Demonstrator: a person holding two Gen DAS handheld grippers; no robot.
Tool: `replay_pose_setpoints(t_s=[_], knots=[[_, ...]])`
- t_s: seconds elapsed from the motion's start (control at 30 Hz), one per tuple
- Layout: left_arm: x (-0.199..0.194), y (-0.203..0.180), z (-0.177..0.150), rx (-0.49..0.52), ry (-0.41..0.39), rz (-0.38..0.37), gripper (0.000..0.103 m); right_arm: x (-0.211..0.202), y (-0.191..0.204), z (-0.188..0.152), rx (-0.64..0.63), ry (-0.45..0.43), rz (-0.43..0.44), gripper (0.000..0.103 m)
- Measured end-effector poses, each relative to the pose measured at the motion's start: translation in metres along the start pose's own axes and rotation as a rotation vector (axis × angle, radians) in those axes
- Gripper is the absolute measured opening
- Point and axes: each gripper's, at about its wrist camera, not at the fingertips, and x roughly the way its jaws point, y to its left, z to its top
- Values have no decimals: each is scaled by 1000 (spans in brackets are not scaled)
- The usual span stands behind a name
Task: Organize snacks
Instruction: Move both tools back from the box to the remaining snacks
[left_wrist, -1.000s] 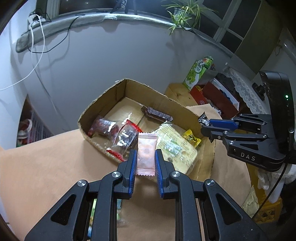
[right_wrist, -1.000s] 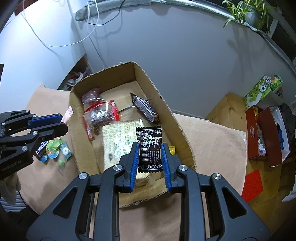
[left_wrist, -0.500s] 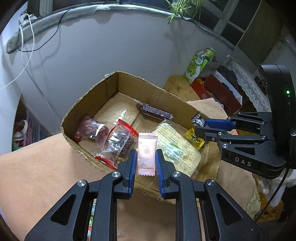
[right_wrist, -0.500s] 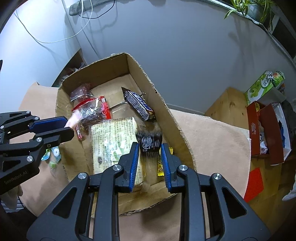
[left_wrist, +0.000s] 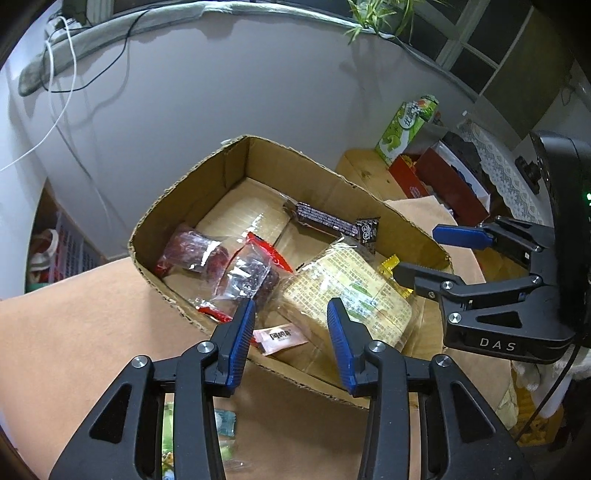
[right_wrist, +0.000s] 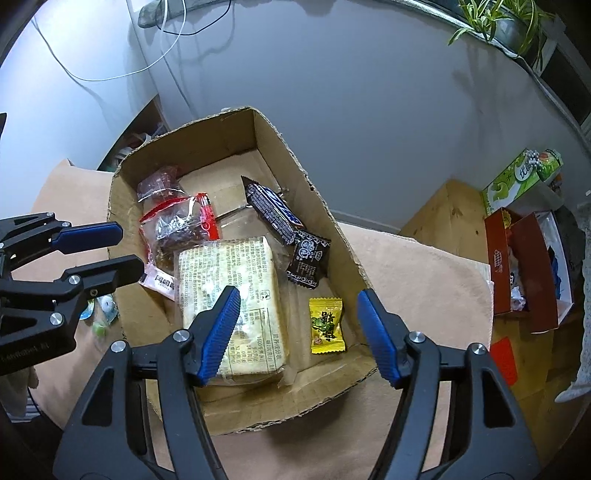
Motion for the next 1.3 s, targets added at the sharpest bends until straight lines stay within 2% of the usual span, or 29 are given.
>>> replay_pose_setpoints(t_s=[0.3,0.6,1.03,1.3], knots=[[-19,16,-4,-26,-30,1,39,-12,15,0,-20,-21,21,69],[-42,47,-17,-88,-51,24,39,-27,42,1,-64,-50,63,69],[-70,86,-52,-167,-63,59,39,-45,93,-18,-126,-71,152,69],[-78,114,-80,-240,-43,74,39,-44,128,-40,-128,-40,238,69]])
